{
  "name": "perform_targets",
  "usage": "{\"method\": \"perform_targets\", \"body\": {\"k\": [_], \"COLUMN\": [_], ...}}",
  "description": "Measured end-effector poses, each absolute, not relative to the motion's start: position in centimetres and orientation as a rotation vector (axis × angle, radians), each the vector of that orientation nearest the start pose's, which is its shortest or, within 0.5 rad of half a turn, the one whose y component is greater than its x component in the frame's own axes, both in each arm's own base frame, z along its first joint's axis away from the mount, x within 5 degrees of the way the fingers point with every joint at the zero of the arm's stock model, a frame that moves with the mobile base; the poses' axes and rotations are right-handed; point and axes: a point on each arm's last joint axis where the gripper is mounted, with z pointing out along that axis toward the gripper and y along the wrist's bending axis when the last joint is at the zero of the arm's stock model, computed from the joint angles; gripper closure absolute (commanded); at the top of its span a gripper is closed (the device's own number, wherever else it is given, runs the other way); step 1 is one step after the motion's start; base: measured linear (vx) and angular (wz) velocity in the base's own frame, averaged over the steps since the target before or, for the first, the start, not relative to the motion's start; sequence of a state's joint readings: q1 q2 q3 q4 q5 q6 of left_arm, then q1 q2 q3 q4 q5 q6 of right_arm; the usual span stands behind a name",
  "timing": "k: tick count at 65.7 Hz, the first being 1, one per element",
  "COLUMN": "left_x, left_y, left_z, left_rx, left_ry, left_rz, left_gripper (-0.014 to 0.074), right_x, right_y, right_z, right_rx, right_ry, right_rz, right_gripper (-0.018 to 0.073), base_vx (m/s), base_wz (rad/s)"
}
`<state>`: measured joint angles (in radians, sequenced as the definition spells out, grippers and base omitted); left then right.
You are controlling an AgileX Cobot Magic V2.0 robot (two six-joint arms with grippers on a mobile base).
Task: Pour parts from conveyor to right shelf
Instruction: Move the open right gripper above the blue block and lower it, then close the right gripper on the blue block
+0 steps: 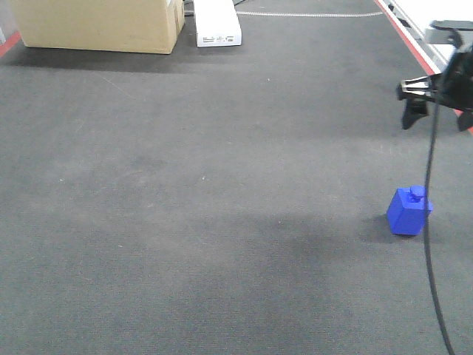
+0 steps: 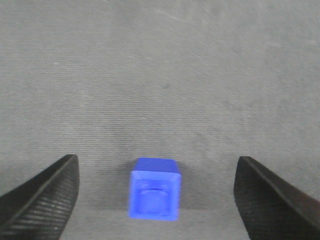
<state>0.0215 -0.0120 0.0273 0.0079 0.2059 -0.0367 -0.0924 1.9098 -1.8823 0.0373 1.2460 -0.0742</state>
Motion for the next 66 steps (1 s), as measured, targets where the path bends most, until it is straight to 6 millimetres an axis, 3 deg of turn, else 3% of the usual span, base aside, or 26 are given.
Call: {"method": "perform_targets", "body": {"k": [14, 28, 48, 66], "left_x": [5.6, 5.6, 5.6, 5.6], "left_y": [0.1, 0.1, 0.1, 0.1], "left_z": [18.6, 18.6, 18.6, 18.6], "left_rx": [-0.044, -0.044, -0.044, -0.044], "left_ry": [1.704, 1.704, 1.704, 1.704], "left_rz": [-0.004, -0.004, -0.004, -0.004], "left_gripper": [0.0603, 0.0603, 0.0603, 0.0603], "right_x": [41.2, 40.0, 40.1, 41.2], "right_y": [-3.5, -3.4, -3.4, -3.6], "right_z": [32.1, 27.7, 25.8, 22.1], "right_rx": [-0.003, -0.036, -0.064, -0.067], "right_ry": [2.777, 2.938, 2.99, 3.075], "right_rz": [0.015, 0.023, 0.02, 0.03], "right_gripper": [-0.0035, -0.0035, -0.0035, -0.0035], "base_vx": [0.0, 0.0, 0.0, 0.0], "base_wz": [0.0, 0.0, 0.0, 0.0]}}
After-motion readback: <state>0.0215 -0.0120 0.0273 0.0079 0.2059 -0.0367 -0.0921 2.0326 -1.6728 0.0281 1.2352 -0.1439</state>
